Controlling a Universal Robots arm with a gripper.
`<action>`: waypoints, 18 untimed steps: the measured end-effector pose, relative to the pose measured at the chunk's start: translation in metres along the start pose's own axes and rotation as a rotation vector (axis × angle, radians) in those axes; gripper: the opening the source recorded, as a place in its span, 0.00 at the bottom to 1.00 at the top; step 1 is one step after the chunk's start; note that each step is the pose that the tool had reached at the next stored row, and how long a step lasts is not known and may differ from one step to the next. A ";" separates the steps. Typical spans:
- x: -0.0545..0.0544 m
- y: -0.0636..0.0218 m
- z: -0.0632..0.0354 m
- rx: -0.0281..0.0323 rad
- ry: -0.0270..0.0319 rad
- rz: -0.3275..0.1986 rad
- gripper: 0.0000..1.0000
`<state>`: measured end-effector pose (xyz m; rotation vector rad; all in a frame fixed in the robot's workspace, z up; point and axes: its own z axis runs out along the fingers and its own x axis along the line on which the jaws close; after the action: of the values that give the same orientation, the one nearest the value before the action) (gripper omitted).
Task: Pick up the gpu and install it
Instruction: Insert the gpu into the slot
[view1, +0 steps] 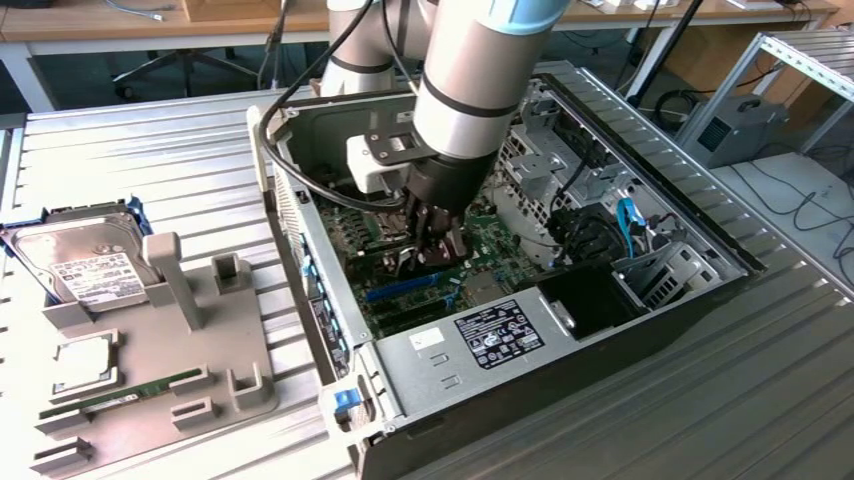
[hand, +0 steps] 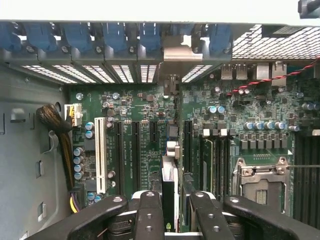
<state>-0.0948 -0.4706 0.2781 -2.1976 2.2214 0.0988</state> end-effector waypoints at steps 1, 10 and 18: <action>-0.001 0.0000 0.0004 0.0000 0.0055 0.000 0.26; -0.002 0.0026 0.0054 0.0002 0.0165 0.000 0.26; -0.002 0.0035 0.0103 0.0003 0.0163 0.003 0.26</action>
<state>-0.0985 -0.4678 0.2681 -2.2031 2.2328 0.0809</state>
